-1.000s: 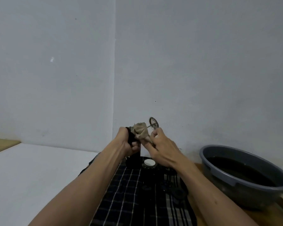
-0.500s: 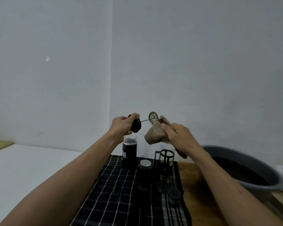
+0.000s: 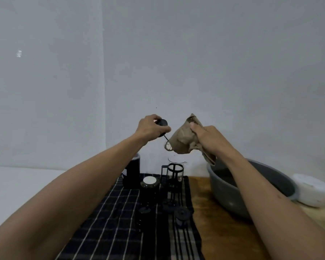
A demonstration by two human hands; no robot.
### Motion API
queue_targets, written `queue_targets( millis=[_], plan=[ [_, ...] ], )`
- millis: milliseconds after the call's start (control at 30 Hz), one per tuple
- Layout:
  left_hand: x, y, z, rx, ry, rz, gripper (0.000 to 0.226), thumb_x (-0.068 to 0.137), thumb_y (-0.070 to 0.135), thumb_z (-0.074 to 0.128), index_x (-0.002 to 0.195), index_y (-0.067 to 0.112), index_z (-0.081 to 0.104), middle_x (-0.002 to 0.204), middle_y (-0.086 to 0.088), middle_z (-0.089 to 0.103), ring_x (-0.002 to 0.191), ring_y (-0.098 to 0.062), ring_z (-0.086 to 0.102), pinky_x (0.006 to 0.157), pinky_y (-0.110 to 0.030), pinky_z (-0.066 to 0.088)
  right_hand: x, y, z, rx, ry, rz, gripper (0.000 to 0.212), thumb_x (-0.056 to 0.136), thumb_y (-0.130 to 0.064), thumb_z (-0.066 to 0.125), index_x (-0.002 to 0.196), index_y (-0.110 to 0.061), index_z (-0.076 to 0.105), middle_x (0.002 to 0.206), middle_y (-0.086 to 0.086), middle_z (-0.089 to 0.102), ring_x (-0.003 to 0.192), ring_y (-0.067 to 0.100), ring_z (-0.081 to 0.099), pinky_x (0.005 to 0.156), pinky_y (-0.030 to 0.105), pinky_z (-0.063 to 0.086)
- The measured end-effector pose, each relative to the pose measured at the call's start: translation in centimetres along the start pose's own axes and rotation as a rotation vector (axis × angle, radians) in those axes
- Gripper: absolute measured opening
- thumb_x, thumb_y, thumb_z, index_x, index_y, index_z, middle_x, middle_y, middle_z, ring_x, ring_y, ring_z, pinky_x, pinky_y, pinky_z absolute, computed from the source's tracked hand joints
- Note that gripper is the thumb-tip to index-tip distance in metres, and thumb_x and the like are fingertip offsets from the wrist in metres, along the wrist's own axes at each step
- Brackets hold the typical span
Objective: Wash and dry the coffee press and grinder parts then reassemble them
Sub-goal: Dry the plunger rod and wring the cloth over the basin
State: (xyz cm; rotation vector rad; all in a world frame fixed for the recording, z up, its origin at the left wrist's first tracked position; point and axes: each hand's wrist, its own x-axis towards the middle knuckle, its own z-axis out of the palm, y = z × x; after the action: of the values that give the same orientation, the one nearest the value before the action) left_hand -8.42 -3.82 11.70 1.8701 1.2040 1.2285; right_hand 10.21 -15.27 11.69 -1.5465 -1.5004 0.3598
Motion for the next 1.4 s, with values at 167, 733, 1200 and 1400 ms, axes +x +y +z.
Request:
queue_targets(
  millis=[167,733,1200,1400],
  plan=[
    [1.8,-0.7,2.1,0.055,-0.081,0.025,0.059,0.074,0.027,0.089,0.127,0.019,0.067,0.119,-0.002,0.064,0.1,-0.017,0.063,0.062,-0.016,0.047,0.8,1.9,-1.6,0.049,0.061,0.061,0.062,0.103,-0.053,0.048,0.075,-0.003,0.071,0.057,0.001,0.068,0.058,0.018,0.059,0.062,0.03,0.043],
    [5.4,-1.6,5.9,0.837,-0.586,0.172,0.079,0.071,0.019,0.089,0.141,0.023,0.053,0.129,0.004,0.057,0.109,-0.022,0.055,0.085,-0.034,0.047,3.2,6.0,-1.6,0.16,0.005,0.187,0.069,0.098,-0.061,0.047,0.087,0.002,0.073,0.072,0.013,0.071,0.069,0.023,0.064,0.075,0.037,0.048],
    [6.8,-3.4,9.6,1.082,-0.912,0.473,0.074,0.084,-0.009,0.047,0.146,0.031,0.05,0.141,0.0,0.045,0.117,-0.022,0.047,0.093,-0.037,0.047,3.9,9.0,-2.5,0.182,0.036,0.205,0.066,0.103,-0.057,0.045,0.099,0.001,0.076,0.093,0.016,0.079,0.089,0.028,0.074,0.08,0.035,0.053],
    [6.6,-3.5,9.9,0.957,-0.957,0.275,0.06,0.083,-0.004,0.061,0.121,0.041,0.052,0.134,-0.004,0.056,0.113,-0.021,0.054,0.081,-0.027,0.045,4.0,9.5,-2.4,0.185,0.018,0.2,0.076,0.1,-0.063,0.045,0.103,0.009,0.071,0.094,0.023,0.076,0.078,0.026,0.066,0.08,0.04,0.05]
  ],
)
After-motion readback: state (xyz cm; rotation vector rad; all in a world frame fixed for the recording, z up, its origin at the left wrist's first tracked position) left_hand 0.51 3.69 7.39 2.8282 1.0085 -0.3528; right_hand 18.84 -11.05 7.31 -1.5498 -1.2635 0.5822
